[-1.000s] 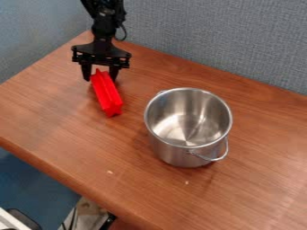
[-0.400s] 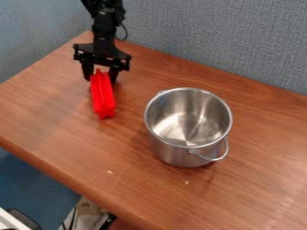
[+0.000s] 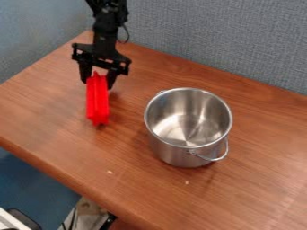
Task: Put the red object in the metal pot
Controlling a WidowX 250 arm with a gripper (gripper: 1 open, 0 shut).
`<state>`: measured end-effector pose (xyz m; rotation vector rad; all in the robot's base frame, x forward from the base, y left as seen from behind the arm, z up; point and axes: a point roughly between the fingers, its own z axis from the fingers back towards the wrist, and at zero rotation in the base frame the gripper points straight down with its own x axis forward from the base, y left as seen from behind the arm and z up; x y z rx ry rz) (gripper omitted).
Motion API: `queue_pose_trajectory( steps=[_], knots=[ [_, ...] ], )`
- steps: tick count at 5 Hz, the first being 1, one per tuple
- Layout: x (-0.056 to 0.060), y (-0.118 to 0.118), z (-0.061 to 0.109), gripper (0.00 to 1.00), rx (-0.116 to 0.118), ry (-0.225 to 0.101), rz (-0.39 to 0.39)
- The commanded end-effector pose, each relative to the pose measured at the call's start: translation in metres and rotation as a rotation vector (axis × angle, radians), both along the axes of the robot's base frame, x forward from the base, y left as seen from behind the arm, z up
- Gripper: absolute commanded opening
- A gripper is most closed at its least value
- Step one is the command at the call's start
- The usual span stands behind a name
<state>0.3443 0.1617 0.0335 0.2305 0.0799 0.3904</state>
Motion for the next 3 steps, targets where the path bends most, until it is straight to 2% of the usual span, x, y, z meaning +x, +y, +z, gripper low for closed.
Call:
queue_pose_trajectory(
  steps=[1,3],
  knots=[
    [0.014,-0.006,0.062,0.00,0.020,-0.102,0.056],
    [0.004,-0.013,0.065,0.00,0.018,-0.129,0.067]
  ],
)
